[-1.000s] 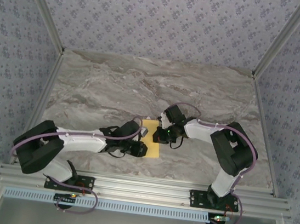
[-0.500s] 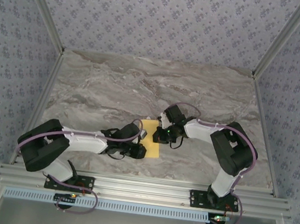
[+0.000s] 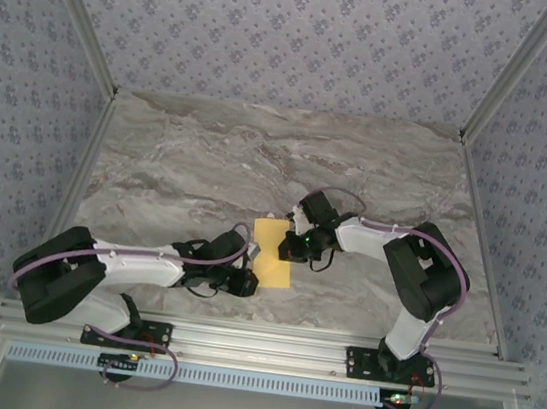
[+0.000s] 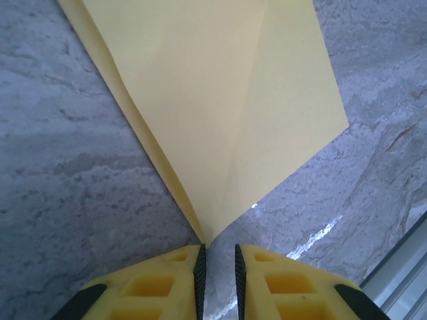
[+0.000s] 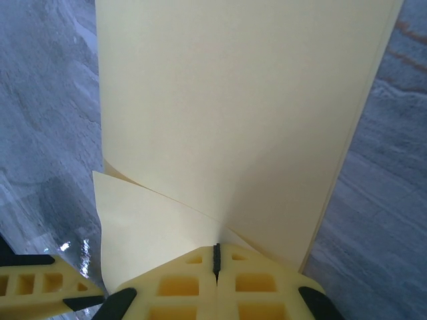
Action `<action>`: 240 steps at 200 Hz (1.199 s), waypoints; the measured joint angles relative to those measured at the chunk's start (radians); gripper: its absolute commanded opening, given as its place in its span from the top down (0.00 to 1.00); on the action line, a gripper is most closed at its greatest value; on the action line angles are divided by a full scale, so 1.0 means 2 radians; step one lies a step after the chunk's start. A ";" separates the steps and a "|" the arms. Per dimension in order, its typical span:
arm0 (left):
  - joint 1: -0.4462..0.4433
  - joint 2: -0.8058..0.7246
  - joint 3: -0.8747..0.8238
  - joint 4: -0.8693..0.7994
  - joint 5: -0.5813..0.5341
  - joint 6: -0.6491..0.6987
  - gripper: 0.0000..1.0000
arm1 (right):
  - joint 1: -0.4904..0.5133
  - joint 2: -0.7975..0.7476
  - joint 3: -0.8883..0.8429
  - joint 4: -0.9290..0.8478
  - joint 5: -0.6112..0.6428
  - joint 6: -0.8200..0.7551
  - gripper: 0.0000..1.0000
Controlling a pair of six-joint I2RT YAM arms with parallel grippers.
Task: Fold a paper plane with a square sheet of paper (fold left side to right side)
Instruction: Fold the triangle a second time at the center of the table, then turn over the paper at the center of the table.
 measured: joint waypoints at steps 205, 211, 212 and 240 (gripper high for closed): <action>0.099 0.053 0.046 0.090 0.053 -0.002 0.81 | -0.009 -0.194 -0.130 0.060 0.032 0.004 0.38; 0.099 0.053 0.047 0.089 0.052 -0.003 0.84 | -0.009 -0.192 -0.130 0.063 0.029 0.006 0.38; 0.099 0.053 0.047 0.089 0.052 -0.002 0.84 | -0.009 -0.192 -0.130 0.064 0.028 0.006 0.38; 0.099 0.052 0.047 0.083 0.038 0.004 0.91 | -0.009 -0.172 -0.130 0.080 0.012 0.018 0.38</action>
